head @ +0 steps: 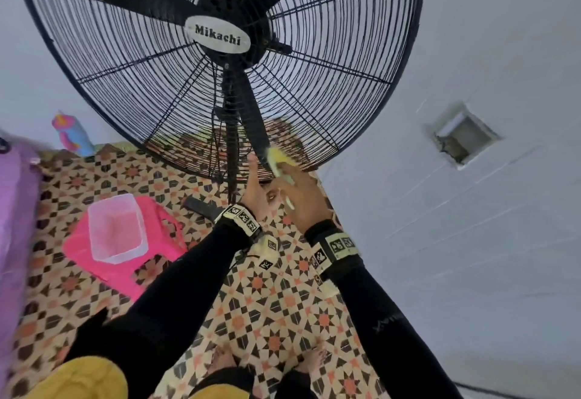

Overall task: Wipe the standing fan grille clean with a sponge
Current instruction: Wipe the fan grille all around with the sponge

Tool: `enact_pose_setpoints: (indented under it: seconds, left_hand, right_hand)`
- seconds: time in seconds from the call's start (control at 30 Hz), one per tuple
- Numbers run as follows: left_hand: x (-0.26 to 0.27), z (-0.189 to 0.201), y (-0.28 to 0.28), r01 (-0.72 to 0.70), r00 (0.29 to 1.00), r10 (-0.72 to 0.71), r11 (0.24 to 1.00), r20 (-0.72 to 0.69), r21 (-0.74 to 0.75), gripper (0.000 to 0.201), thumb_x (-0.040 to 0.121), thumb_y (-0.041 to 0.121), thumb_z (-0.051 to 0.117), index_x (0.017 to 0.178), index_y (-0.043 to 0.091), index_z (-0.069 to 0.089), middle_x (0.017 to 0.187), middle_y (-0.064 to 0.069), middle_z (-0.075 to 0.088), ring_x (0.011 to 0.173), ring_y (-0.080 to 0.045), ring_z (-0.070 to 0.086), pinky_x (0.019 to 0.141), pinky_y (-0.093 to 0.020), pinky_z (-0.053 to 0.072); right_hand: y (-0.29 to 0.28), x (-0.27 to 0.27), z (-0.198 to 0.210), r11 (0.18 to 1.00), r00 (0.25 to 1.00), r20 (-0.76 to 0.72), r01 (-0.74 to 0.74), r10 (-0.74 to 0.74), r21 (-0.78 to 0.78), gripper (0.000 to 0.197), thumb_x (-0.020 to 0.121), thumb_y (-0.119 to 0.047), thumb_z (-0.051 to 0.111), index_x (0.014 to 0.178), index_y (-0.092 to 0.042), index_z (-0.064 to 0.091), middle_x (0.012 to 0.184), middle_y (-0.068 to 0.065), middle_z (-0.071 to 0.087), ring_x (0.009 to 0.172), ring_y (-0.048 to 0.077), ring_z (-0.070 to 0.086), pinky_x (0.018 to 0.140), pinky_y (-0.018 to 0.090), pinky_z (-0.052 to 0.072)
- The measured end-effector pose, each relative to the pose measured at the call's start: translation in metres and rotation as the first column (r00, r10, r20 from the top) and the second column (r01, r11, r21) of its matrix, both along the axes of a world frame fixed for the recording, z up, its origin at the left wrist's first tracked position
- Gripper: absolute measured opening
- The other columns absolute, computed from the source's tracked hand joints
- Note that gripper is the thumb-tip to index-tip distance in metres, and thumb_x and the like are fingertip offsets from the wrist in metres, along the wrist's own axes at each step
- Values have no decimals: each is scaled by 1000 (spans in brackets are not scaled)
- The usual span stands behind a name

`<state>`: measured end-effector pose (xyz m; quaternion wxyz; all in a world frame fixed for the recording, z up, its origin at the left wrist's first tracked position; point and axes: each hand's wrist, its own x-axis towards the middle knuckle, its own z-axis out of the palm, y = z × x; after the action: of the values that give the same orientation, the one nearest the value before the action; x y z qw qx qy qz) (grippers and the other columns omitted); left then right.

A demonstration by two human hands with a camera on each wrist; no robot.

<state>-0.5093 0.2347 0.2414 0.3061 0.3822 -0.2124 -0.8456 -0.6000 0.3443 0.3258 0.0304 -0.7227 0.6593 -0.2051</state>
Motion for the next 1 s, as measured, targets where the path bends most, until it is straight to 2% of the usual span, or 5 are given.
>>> enact_pose_setpoints:
  seconds: [0.23, 0.4, 0.57, 0.8, 1.0]
  left_hand:
    - [2, 2, -1, 7, 998, -8, 1000, 65, 2, 114, 62, 105, 46, 131, 19, 71, 109, -6, 73, 89, -22, 55, 83, -35, 48]
    - [-1, -1, 0, -9, 998, 9, 1000, 67, -3, 113, 55, 108, 47, 125, 22, 74, 122, -10, 75, 89, -23, 52, 85, -36, 55]
    - [-3, -4, -4, -26, 997, 22, 999, 78, 47, 123, 50, 107, 55, 128, 14, 72, 125, -14, 74, 90, -21, 55, 79, -34, 59]
    - [-4, 2, 1, -66, 987, 55, 996, 149, 66, 135, 41, 106, 58, 133, 7, 63, 113, -9, 63, 97, -25, 52, 83, -41, 58]
    - [-1, 4, 2, -16, 988, 13, 1000, 152, 18, 139, 36, 111, 52, 139, 18, 63, 130, -10, 69, 101, -27, 56, 84, -43, 55]
  right_hand:
    - [22, -26, 23, 978, 976, 179, 150, -123, -145, 46, 99, -31, 51, 144, -24, 54, 161, 5, 36, 129, 25, 52, 102, 42, 50]
    - [22, -26, 26, 998, 990, 143, -10, 1, 59, 63, 100, -12, 42, 160, -27, 27, 160, 14, 36, 58, 13, 56, 75, 35, 57]
    - [27, -16, 31, 952, 956, 83, 267, -281, 151, 86, 89, 7, 54, 158, -27, 16, 67, -5, 46, 63, 21, 54, 62, 37, 50]
    - [17, -13, 18, 952, 937, 192, 268, -293, 148, 42, 98, 2, 47, 136, -10, 60, 75, -2, 53, 61, 21, 53, 68, 26, 40]
    - [27, -15, -10, 781, 712, 484, 618, -509, -88, 70, 103, -12, 44, 154, -53, 22, 112, 6, 68, 83, 23, 72, 79, 43, 62]
